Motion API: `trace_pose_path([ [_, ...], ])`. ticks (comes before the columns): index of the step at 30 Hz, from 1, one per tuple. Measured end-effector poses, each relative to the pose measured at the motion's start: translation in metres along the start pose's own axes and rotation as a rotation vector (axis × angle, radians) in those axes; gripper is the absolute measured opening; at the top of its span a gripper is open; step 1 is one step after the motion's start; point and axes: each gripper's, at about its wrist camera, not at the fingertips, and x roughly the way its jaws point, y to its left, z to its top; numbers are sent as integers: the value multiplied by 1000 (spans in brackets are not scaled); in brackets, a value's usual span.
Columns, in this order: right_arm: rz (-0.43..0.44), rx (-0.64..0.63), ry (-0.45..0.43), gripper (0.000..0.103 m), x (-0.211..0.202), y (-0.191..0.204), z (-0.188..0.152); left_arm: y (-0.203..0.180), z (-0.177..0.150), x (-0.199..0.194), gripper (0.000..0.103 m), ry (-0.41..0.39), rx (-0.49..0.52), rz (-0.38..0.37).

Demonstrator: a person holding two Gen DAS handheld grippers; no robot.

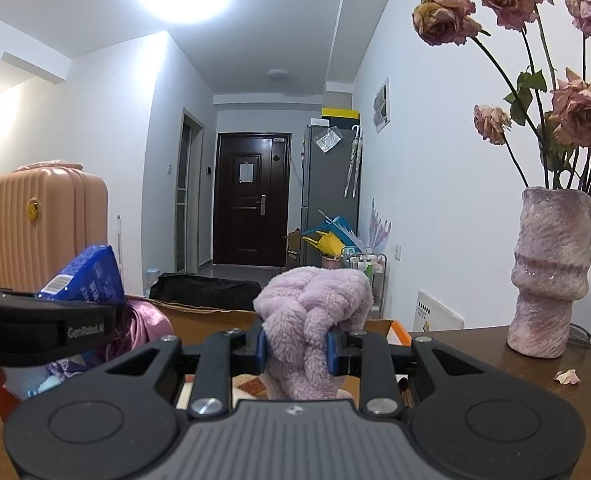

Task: Organize soft objects
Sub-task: 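Carry the blue packet over the box with the left tool while the right carries the towel, then open the left tool to drop the blue packet into the box while the right lowers the towel in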

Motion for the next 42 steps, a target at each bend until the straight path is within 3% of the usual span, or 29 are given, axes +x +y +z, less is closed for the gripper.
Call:
trace_pose_path([
  [18,1,60,90,28,13,-11,-4,-2,-6,4,25,10,29,9],
  [24,5,61,99,37,15,-12,-4,2,-6,5,28,9,17,2],
  [27,8,65,104,40,16,-13,-4,5,-6,3,40,-3,11,-1],
  [29,10,71,102,47,15,-14,-4,5,-5,1,66,-17,10,14],
  [33,21,88,107,63,15,-17,-4,5,-4,-3,99,-51,-6,62],
  [35,23,99,104,85,15,-18,-3,6,-4,-4,103,-64,-16,85],
  [37,18,109,96,96,14,-20,-3,8,-4,-3,103,-58,-21,89],
  [39,11,118,76,103,12,-21,-2,9,-4,-1,103,-46,-26,90],
  [42,11,123,61,103,11,-22,-3,11,-5,1,103,-39,-33,97],
])
